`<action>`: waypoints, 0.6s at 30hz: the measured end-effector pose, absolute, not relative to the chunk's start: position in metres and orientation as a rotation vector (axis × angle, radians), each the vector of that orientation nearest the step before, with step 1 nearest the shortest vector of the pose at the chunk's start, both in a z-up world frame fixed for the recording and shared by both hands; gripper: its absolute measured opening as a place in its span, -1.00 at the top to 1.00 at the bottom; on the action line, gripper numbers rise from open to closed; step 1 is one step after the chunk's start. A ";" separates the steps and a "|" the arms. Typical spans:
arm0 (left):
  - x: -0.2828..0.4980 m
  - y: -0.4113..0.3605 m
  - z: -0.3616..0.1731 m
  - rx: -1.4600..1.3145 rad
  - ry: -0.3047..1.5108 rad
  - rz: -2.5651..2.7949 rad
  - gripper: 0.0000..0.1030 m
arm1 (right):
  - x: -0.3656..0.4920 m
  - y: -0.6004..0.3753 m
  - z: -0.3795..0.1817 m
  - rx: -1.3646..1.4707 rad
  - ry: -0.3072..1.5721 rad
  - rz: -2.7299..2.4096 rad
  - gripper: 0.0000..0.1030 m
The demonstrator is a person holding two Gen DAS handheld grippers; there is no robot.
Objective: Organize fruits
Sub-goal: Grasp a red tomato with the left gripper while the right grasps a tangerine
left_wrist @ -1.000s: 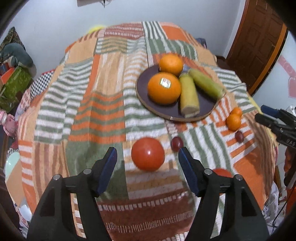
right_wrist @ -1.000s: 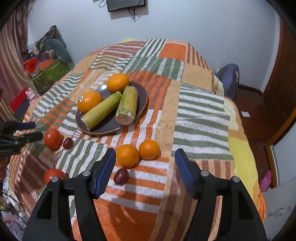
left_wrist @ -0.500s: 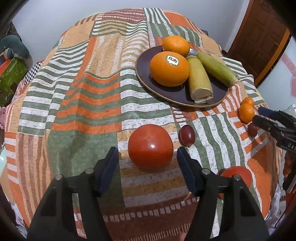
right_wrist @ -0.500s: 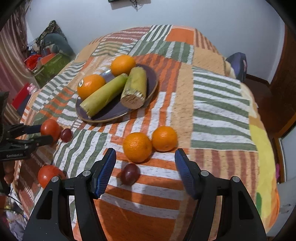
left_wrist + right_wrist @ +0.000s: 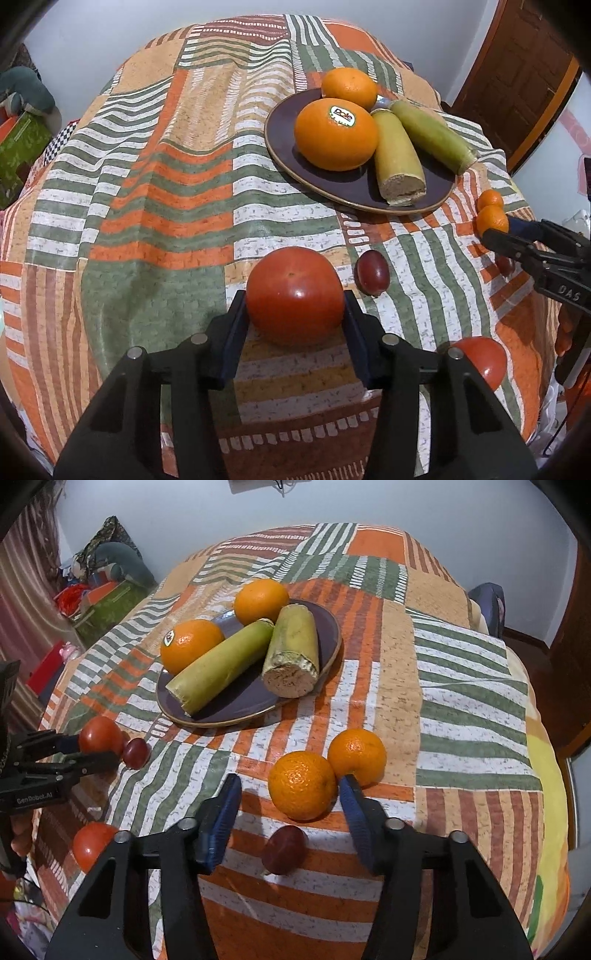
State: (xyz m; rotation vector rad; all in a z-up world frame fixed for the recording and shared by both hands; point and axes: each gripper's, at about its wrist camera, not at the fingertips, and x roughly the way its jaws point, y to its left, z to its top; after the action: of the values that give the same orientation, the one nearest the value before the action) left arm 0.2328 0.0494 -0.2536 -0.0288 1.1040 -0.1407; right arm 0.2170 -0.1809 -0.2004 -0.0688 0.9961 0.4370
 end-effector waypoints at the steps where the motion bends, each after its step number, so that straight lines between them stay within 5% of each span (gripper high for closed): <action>1: 0.232 0.049 -0.253 -0.033 1.103 -0.141 0.06 | 0.217 -0.181 -0.200 -0.077 0.992 0.432 0.23; 18: 0.241 0.045 -0.209 -0.016 1.000 -0.143 0.06 | 0.215 -0.180 -0.171 -0.075 0.915 0.466 0.34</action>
State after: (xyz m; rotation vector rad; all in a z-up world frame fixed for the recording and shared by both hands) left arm 0.2408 0.0453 -0.2091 -0.0157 0.9999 -0.1426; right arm 0.2151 -0.1797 -0.1705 -0.0747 0.9146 0.4663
